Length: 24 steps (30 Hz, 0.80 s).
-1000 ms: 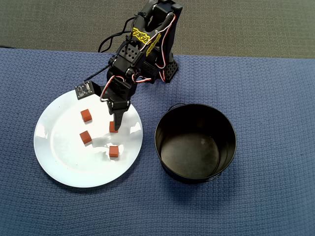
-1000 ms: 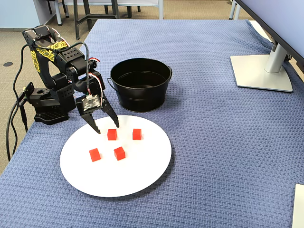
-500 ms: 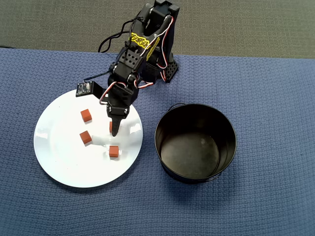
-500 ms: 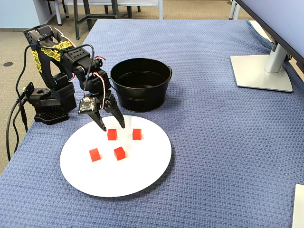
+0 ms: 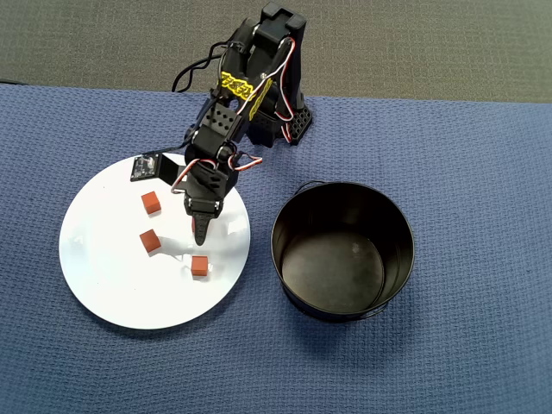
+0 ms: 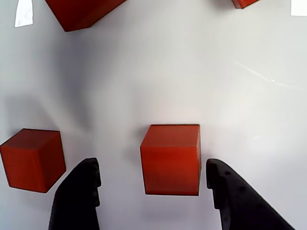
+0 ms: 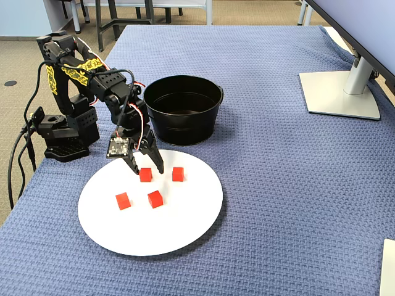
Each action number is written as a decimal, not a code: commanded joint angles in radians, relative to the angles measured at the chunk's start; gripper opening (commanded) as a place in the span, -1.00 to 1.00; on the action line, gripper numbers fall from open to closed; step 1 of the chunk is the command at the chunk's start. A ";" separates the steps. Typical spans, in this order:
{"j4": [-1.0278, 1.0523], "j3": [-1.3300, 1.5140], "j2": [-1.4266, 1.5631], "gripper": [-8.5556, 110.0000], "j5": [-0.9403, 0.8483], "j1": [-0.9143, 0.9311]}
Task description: Pick up the red cubes from the white plate and place them in the black recipient
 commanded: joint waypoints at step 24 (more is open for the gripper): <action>0.293 -0.433 0.413 -0.86 0.350 -0.258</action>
